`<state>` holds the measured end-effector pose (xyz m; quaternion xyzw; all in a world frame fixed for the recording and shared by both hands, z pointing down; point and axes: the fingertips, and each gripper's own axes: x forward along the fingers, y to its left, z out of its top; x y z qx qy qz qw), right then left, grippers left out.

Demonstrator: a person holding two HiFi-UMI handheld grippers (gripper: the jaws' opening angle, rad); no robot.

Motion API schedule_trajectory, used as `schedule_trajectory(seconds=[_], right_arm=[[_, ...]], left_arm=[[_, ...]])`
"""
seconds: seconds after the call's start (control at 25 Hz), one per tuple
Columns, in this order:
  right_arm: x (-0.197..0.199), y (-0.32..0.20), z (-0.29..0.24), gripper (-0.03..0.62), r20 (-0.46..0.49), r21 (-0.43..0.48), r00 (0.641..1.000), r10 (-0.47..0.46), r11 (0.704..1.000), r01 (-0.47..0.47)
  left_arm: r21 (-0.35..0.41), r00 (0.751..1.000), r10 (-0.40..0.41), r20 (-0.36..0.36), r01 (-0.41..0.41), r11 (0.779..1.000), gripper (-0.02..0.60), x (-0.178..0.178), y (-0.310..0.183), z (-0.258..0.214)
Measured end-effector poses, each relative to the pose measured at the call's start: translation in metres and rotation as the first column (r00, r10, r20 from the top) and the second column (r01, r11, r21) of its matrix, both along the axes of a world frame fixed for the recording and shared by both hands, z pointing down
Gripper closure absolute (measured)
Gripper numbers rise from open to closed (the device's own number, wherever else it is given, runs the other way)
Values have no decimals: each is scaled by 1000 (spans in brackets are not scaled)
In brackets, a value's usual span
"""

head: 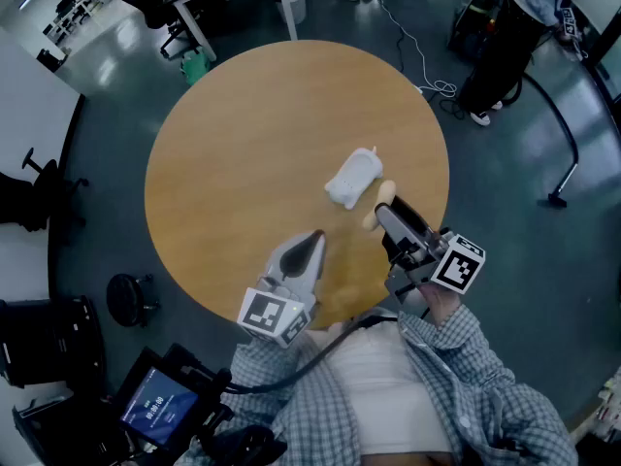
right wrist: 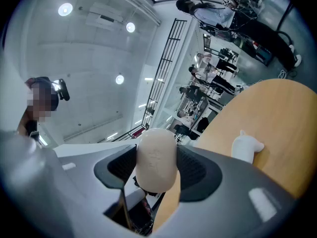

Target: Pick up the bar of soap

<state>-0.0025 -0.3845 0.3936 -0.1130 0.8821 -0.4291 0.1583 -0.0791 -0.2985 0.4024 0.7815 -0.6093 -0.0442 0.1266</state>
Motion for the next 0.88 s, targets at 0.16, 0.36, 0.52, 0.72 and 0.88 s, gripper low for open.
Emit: schedule_trajectory(seconds=[0.16, 0.36, 0.52, 0.72, 0.88], right_arm=[[0, 0, -1, 335, 0, 1, 1000, -4, 1000, 4], [-1, 1, -2, 335, 5, -7, 1000, -17, 1000, 17], [-4, 3, -2, 335, 17, -7, 999, -30, 1000, 30], [-1, 1, -1, 335, -5, -5, 1000, -18, 1000, 18], [0, -1, 4, 335, -24, -7, 1000, -8, 1000, 8]], left_arm=[[-4, 1000, 4, 2, -4, 1000, 583, 2, -1, 0], [-4, 1000, 4, 1, -4, 1000, 583, 2, -1, 0], [-5, 1000, 2, 1, -2, 1000, 583, 2, -2, 0], [-6, 1000, 2, 0, -2, 1000, 583, 2, -1, 0], [-6, 1000, 2, 0, -2, 1000, 583, 2, -1, 0]])
